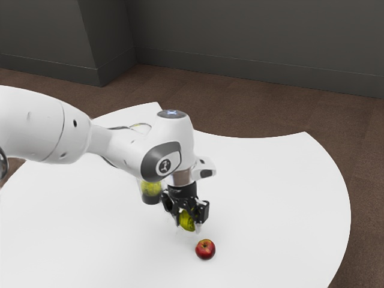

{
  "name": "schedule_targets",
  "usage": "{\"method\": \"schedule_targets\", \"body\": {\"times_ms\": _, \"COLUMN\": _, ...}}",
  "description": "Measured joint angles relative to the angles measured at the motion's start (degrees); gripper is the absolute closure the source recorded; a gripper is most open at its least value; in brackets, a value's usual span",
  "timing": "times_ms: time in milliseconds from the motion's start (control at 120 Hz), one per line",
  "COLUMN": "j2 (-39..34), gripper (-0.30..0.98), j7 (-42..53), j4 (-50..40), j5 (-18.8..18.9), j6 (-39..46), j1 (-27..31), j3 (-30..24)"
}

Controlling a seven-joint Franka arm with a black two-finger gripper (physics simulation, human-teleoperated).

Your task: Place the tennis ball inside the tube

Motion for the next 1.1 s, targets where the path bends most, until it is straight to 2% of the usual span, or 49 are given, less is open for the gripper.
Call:
{"method": "schedule_targets", "body": {"times_ms": 92, "j2": -3.2, "gripper": 0.41, "j7": -0.5, "j4": 2.7, "j5": 3.7, "j6": -1.3, "j1": 0.4, "j3": 0.8}}
{"method": "schedule_targets", "body": {"times_ms": 192, "j2": -4.2, "gripper": 0.44, "j7": -1.0, "j4": 12.8, "j5": 7.4, "j6": -7.0, "j1": 2.1, "j3": 2.5}}
{"method": "schedule_targets", "body": {"times_ms": 283, "j2": -4.4, "gripper": 0.45, "j7": -1.4, "j4": 22.2, "j5": 9.0, "j6": -14.3, "j1": 4.0, "j3": 3.8}}
{"method": "schedule_targets", "body": {"times_ms": 400, "j2": -4.4, "gripper": 0.45, "j7": -1.5, "j4": 27.1, "j5": 9.8, "j6": -20.7, "j1": 7.6, "j3": 5.8}}
{"method": "schedule_targets", "body": {"times_ms": 683, "j2": -2.9, "gripper": 0.48, "j7": -1.4, "j4": 28.9, "j5": 10.1, "j6": -27.3, "j1": 12.7, "j3": 6.6}}
{"method": "schedule_targets", "body": {"times_ms": 808, "j2": -1.9, "gripper": 0.49, "j7": -1.4, "j4": 30.8, "j5": 10.2, "j6": -28.3, "j1": 12.7, "j3": 6.5}}
{"method": "schedule_targets", "body": {"times_ms": 1100, "j2": -5.1, "gripper": 0.48, "j7": -1.4, "j4": 25.6, "j5": 10.2, "j6": -29.7, "j1": 11.4, "j3": 6.0}}
